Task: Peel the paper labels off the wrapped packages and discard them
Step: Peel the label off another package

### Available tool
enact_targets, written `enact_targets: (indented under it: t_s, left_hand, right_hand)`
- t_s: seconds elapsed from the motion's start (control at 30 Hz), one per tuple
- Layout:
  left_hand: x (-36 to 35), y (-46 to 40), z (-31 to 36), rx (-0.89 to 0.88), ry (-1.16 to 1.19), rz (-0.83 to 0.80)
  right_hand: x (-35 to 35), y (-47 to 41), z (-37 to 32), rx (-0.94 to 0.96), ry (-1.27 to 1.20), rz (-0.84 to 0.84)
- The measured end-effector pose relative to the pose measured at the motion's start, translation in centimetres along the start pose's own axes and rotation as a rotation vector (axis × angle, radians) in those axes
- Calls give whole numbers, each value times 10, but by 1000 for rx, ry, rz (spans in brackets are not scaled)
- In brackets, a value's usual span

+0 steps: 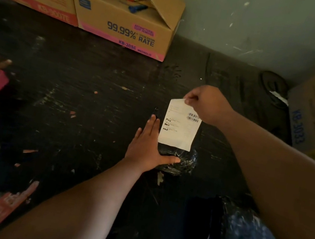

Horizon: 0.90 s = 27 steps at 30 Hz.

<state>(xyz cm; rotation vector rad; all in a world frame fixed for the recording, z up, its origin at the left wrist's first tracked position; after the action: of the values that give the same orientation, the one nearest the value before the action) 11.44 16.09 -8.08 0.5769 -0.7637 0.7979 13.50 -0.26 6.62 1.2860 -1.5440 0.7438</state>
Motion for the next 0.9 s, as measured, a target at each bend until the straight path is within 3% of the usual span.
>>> enact_targets:
  t_s: [0.13,0.27,0.37,0.77,0.9]
  left_hand:
    - [1,-1,-1,9,-14,0]
    - [1,3,-1,-2,-32,-20]
    - [2,5,-1,6,-85,-38]
    - [26,4,23,20,-381,-92]
    - [30,2,56,53,-301,4]
  right_hand:
    - [16,15,-6,27,29,5]
    - [57,25,-2,-72,-70,201]
    - [89,38,3,-81,-32,259]
    - [132,120,73,-155,62,253]
    - [150,158,114,-207,83,275]
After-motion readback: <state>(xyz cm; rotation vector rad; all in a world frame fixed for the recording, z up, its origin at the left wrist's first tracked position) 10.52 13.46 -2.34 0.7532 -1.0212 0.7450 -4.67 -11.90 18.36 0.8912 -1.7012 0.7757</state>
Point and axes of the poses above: each hand's wrist, its own y-axis away from the middle knuckle, its own x-axis out of the back of the hand, z = x × y, the point moved 4 cm from there along -y, towards the middle knuckle
